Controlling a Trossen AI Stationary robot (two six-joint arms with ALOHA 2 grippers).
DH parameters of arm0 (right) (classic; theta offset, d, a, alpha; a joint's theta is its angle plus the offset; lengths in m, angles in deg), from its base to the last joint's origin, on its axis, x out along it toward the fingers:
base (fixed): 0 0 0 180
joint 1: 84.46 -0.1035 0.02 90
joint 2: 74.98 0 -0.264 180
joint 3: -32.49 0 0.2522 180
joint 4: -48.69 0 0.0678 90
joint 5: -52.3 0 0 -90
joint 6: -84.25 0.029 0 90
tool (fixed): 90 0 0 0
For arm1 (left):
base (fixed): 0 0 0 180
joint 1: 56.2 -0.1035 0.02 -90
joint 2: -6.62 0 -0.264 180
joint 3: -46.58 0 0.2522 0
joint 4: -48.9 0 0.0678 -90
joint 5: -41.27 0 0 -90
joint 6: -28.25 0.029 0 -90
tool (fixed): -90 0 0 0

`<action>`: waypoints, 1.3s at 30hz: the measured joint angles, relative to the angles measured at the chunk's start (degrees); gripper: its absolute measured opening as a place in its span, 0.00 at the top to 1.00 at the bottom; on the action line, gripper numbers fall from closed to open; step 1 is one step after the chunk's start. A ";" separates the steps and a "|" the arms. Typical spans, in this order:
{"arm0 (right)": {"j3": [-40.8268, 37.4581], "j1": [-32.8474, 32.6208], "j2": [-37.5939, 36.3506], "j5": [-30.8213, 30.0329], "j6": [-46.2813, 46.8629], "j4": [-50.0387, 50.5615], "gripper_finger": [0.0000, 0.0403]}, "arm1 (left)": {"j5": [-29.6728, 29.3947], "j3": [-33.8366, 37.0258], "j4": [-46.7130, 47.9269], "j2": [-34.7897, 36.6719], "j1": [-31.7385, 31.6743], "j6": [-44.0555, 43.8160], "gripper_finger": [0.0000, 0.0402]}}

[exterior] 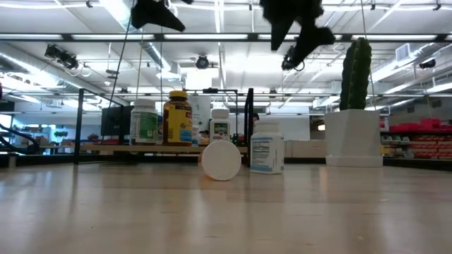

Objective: Pick and place medicine bottles onto shelf by color
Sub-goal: Put the white pill bottle on the shelf

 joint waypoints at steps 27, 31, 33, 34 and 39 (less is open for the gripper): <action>-0.06 -4.08 -7.74 -5.95 -2.99 4.69 0.30 | 1.48 0.05 -28.46 -25.62 -4.81 12.86 0.16; -0.06 -4.98 -7.74 -5.48 -4.10 4.79 0.30 | 1.41 0.01 -32.06 -28.92 -4.58 10.94 0.10; -0.06 -5.70 -7.74 -5.13 -4.92 4.78 0.30 | 1.11 0.03 -32.89 -30.40 -4.58 10.39 0.07; -0.06 -6.05 -7.74 -5.13 -5.27 4.75 0.30 | 1.04 0.05 -34.53 -31.22 -4.59 10.38 0.06; -0.06 -7.11 -7.74 -5.08 -8.60 4.78 0.30 | 0.15 -0.04 -38.38 -35.40 -4.50 10.14 0.03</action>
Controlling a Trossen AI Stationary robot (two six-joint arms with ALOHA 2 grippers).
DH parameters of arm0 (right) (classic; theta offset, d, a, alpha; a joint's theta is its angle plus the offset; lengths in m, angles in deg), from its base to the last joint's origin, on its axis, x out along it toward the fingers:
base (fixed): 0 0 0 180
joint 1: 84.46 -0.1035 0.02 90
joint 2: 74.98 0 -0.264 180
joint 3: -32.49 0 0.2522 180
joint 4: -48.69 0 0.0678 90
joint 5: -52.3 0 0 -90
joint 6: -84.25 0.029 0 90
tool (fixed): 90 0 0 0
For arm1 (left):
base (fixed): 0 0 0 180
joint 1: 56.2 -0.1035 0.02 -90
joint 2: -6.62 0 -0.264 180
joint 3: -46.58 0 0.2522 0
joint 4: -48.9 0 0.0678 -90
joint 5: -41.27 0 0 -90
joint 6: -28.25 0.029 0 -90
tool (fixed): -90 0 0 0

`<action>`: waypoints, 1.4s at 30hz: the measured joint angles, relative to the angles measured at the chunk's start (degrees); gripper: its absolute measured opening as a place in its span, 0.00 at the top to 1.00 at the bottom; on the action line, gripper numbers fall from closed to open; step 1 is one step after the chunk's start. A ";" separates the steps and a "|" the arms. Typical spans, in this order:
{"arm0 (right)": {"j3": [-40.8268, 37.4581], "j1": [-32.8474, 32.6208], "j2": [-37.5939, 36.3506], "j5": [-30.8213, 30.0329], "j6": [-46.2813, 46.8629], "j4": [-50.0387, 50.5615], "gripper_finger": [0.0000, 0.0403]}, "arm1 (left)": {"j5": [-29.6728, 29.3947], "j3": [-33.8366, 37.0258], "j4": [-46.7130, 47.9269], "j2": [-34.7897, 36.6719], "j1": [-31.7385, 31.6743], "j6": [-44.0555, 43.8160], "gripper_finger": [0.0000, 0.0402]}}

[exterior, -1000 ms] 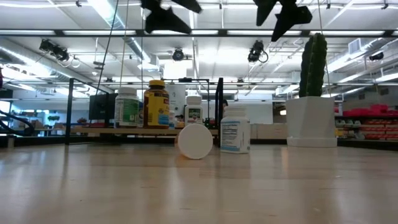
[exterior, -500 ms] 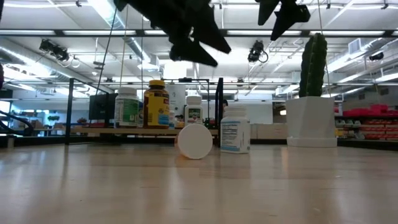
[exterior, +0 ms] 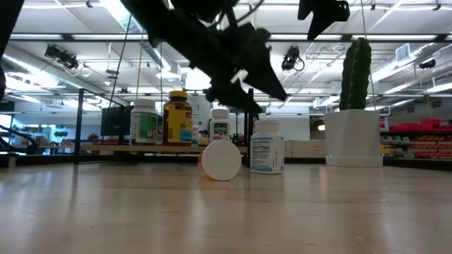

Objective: Pick and place medicine bottles onto shelf by color
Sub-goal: Put the white pill bottle on the shelf

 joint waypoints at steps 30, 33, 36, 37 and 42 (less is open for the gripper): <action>0.00 -1.59 0.00 1.37 -0.11 3.49 0.30 | -0.01 0.04 -1.50 -4.12 0.27 1.85 0.23; 0.00 -2.24 0.00 1.36 -0.03 3.62 0.30 | -0.01 0.04 -1.43 -4.12 0.27 2.28 0.26; 0.00 -2.62 0.00 1.36 0.94 3.62 0.30 | -0.01 0.04 -0.79 -4.16 0.24 2.37 0.27; 0.00 -2.63 0.00 1.36 1.23 3.64 0.30 | -0.03 0.04 -0.92 -4.61 0.24 2.44 0.27; 0.00 -2.62 0.00 1.36 1.67 4.06 0.30 | 0.02 0.08 0.07 -6.29 0.24 2.30 0.27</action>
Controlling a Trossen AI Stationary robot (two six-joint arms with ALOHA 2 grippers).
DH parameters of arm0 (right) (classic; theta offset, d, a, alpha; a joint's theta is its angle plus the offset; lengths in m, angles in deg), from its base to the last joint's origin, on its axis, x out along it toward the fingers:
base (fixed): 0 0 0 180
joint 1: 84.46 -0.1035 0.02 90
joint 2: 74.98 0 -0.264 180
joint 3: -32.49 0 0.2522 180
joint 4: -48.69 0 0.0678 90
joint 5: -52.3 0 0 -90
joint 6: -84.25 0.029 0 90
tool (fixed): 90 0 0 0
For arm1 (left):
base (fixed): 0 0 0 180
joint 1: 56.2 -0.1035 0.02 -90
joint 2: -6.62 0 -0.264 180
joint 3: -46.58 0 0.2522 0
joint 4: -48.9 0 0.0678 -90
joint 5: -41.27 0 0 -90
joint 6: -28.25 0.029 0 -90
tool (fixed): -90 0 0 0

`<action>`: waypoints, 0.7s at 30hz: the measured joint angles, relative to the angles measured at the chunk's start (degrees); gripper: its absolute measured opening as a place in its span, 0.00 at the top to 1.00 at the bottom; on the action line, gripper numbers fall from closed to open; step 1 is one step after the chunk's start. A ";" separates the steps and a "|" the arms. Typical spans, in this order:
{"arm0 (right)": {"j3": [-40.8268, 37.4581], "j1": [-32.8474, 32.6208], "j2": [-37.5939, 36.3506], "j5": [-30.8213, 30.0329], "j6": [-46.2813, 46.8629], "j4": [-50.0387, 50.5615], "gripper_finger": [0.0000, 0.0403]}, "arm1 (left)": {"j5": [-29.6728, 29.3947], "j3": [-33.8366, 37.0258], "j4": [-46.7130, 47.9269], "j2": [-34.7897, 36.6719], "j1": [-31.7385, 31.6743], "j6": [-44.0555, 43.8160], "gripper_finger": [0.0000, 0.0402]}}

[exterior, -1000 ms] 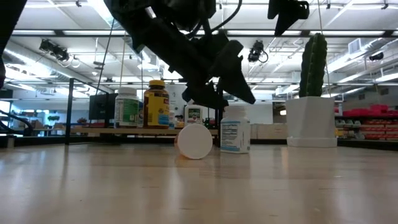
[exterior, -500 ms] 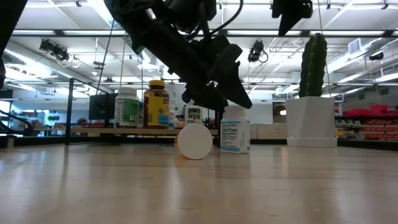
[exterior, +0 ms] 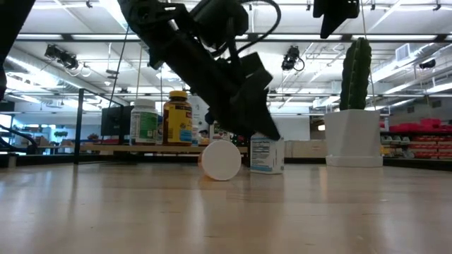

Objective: Pick and place medicine bottles onto shelf by color
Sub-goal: Put the white pill bottle on the shelf

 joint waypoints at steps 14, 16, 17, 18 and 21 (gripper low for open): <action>0.02 -0.35 -0.72 0.00 1.27 0.92 0.30 | -0.50 -0.02 -2.87 0.09 -0.04 -0.46 0.27; 0.02 -0.37 -0.74 0.00 1.27 0.87 0.30 | -1.02 -0.02 -2.84 0.09 -0.04 -0.50 0.27; 0.02 -0.37 -0.74 0.00 1.27 0.88 0.30 | -1.13 -0.02 -2.89 0.09 -0.04 -0.67 0.27; 0.02 -0.37 -0.74 0.02 1.27 0.88 0.30 | -1.15 -0.02 -2.90 0.09 -0.04 -0.98 0.27; 0.02 -0.37 -0.74 0.00 1.27 0.88 0.30 | -1.14 -0.02 -2.87 0.09 -0.04 -2.71 0.28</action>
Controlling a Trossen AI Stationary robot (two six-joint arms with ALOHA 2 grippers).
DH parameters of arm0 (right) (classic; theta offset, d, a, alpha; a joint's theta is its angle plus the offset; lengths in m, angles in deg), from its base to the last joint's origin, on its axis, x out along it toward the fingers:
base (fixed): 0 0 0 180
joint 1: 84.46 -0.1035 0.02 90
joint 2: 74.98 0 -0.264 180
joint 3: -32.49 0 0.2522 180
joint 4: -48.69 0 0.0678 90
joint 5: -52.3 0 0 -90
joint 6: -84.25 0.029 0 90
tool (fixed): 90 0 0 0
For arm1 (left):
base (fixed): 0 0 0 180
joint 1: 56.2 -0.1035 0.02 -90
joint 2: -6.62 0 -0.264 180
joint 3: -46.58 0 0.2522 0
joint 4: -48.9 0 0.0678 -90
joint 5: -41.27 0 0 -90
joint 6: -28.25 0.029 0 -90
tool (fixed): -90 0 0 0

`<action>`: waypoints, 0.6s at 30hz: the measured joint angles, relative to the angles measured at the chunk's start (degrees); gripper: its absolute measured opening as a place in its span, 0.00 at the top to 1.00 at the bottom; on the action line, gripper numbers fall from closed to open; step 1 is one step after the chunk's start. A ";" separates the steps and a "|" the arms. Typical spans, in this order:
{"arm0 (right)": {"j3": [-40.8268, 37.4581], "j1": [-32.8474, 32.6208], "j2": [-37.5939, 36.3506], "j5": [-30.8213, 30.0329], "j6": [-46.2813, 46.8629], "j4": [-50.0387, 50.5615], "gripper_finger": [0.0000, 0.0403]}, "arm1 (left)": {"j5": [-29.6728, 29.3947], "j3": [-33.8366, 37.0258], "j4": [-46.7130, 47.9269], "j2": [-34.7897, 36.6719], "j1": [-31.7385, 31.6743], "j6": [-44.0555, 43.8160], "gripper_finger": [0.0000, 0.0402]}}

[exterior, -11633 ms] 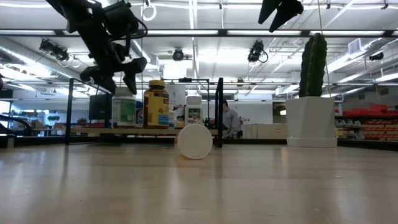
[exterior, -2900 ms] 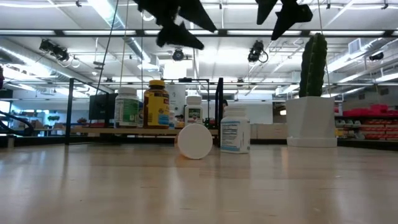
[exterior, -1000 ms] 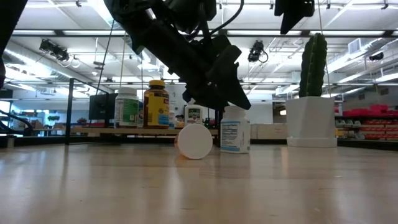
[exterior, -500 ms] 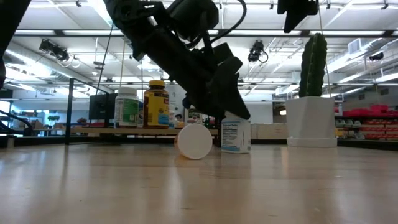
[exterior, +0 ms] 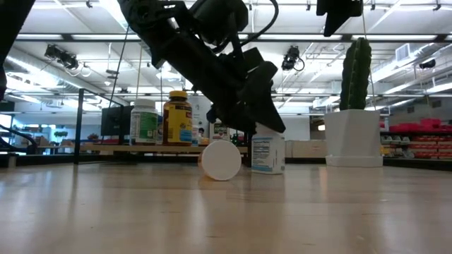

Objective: Pick and place medicine bottles onto shelf by color
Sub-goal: Put the white pill bottle on the shelf

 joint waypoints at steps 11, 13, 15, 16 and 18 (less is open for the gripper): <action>0.00 0.00 0.00 -0.31 -0.02 -0.02 0.30 | -0.12 -0.02 -0.37 0.02 0.11 -2.35 0.49; 0.00 0.00 0.00 -0.31 -0.03 -0.02 0.30 | -0.13 -0.02 -0.35 0.02 0.11 -2.35 0.53; -0.02 0.00 0.00 -0.31 -0.05 -0.02 0.30 | -0.13 -0.02 -0.30 0.08 0.11 -2.38 0.54; 0.00 0.00 0.00 -0.31 -0.17 -0.02 0.30 | -0.04 -0.02 0.00 0.35 0.11 -2.37 0.54; 0.00 0.00 0.00 -0.31 -0.36 -0.02 0.30 | 0.02 -0.02 -0.16 0.69 0.11 -2.38 0.54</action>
